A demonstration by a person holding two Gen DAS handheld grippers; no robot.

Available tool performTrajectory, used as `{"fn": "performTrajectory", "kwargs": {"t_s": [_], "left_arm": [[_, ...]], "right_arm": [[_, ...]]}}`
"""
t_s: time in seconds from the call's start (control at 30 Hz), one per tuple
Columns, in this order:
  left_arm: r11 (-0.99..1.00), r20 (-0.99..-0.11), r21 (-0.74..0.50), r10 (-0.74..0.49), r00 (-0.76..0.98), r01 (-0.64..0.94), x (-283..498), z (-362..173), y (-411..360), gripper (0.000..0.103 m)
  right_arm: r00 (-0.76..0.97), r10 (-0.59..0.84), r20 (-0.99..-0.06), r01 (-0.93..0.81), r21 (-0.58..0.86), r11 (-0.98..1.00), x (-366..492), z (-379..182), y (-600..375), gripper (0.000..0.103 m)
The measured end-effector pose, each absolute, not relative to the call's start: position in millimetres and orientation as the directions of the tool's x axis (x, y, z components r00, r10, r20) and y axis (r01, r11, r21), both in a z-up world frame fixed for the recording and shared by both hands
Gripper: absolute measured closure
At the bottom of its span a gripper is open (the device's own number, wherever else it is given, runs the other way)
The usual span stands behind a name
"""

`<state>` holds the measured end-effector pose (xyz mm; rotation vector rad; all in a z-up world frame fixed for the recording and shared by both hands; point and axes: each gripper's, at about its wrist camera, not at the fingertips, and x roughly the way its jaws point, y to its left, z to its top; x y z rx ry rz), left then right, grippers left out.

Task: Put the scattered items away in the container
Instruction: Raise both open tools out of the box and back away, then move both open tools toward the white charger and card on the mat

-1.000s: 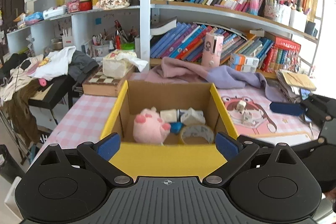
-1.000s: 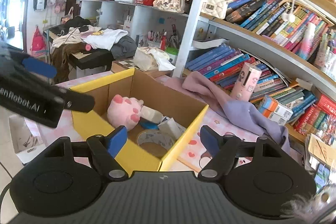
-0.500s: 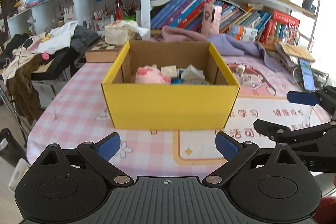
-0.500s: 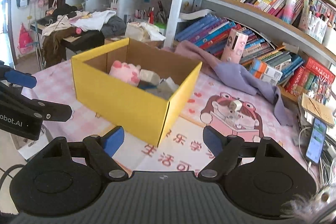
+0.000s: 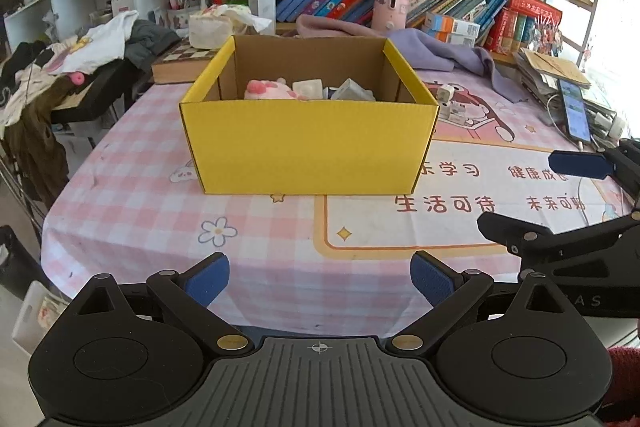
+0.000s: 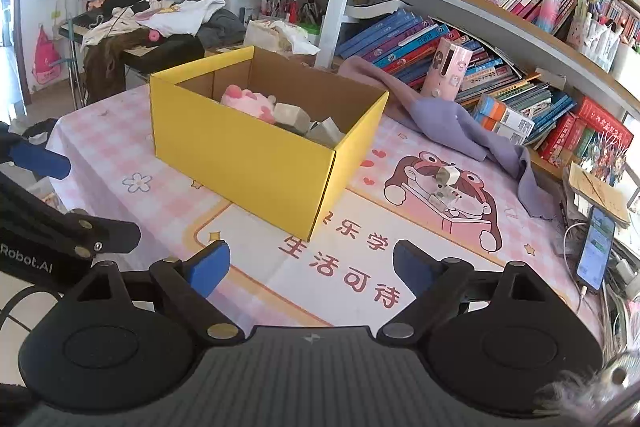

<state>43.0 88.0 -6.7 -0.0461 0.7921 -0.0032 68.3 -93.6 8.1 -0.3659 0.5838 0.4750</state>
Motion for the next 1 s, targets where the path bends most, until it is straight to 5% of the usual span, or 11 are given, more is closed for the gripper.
{"fn": "performTrajectory", "kwargs": {"t_s": [1.0], "left_arm": [[0.992,-0.752,-0.070,-0.119,0.649,0.102,69.9,-19.2,29.5,0.004]], "right_arm": [[0.730,0.189,-0.656,-0.390,-0.174,0.904,76.7,-3.9,-161.8,0.011]]}}
